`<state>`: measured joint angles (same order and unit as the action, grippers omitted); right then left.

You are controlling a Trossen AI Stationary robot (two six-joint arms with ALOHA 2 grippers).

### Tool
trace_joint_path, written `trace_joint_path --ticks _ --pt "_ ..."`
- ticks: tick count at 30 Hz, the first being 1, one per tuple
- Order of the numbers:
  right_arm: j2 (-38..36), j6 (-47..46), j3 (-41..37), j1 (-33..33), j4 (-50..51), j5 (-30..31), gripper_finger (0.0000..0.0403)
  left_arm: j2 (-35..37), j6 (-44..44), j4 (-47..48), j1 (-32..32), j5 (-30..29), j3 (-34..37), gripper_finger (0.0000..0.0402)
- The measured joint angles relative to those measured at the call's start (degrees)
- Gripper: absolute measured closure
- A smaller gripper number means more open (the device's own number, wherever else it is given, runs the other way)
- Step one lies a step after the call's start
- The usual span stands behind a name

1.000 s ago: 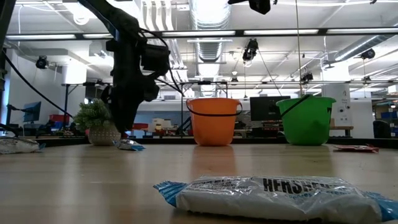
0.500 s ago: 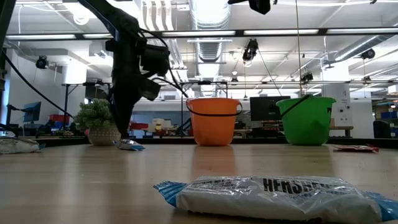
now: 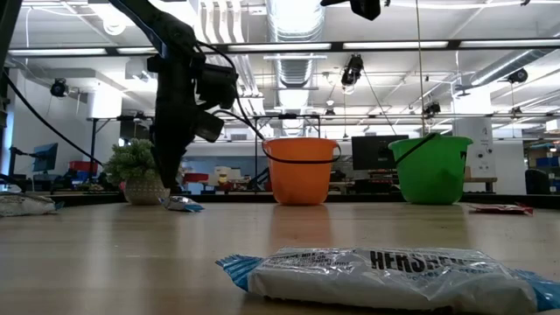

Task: Organize candy in baskets
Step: Put the white chocolate into the orange bucket

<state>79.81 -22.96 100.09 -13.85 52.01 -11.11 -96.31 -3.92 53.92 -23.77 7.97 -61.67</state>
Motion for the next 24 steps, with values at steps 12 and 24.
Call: trace_joint_path --ticks 12,24 --pt "0.0 -0.5 0.0 0.0 0.0 0.0 0.0250 0.0 0.3 -0.5 -0.1 0.0 0.0 0.0212" --pt "0.1 -0.7 0.0 0.2 0.0 0.1 0.0250 -0.7 -15.1 -1.8 -0.1 -4.0 0.7 0.0212"
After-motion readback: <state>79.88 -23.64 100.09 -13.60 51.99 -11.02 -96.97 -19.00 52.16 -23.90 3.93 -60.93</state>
